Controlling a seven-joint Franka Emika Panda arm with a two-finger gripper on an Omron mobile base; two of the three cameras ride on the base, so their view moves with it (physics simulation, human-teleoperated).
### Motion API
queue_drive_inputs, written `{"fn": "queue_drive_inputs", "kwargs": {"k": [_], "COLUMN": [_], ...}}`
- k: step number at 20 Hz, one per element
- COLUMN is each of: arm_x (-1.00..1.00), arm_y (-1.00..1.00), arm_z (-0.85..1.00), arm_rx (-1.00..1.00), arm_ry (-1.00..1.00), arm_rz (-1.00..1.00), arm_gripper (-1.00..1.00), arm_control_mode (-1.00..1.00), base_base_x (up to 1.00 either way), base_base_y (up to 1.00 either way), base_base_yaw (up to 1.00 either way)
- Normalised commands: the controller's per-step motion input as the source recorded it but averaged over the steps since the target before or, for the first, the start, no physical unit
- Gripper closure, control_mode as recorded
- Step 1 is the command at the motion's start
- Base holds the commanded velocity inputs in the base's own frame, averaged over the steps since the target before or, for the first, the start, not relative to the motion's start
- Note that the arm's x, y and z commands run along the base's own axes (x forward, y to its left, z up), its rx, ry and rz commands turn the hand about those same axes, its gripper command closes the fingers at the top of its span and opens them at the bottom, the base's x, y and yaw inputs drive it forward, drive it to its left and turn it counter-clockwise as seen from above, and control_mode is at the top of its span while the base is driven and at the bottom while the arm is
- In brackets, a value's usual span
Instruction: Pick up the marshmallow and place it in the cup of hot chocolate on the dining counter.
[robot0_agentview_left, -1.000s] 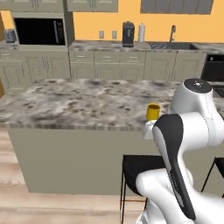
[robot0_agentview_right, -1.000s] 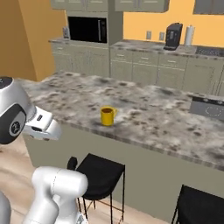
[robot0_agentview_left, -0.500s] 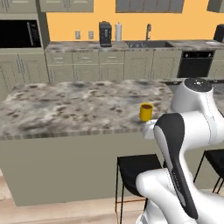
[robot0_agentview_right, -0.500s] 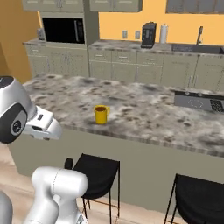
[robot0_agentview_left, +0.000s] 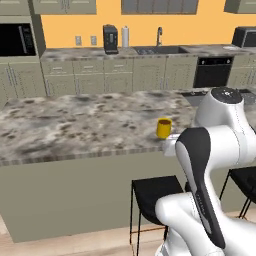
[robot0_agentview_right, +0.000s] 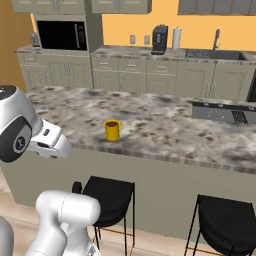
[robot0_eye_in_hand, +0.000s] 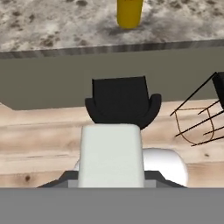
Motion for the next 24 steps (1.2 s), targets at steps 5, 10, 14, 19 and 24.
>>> {"fn": "queue_drive_inputs", "kwargs": {"k": [5, 10, 14, 19, 24], "arm_x": [0.06, 0.01, 0.00, 0.00, 0.00], "arm_y": [0.01, 0.34, 0.36, 0.03, 0.00], "arm_z": [0.35, 0.33, 0.32, 0.22, 0.20], "arm_rx": [0.09, 0.13, 0.24, 0.57, 0.78], "arm_ry": [-0.10, -0.20, -0.19, -0.02, 0.00], "arm_rz": [-0.09, -0.30, -0.43, -0.40, -0.30], "arm_gripper": [1.00, 1.00, 1.00, 1.00, 1.00], "arm_control_mode": [-1.00, -1.00, -1.00, -1.00, -1.00], "base_base_x": [0.00, 0.00, 0.00, 0.00, 0.00], "base_base_y": [0.00, 0.00, 0.00, 0.00, 0.00], "base_base_yaw": [0.00, 0.00, 0.00, 0.00, 0.00]}}
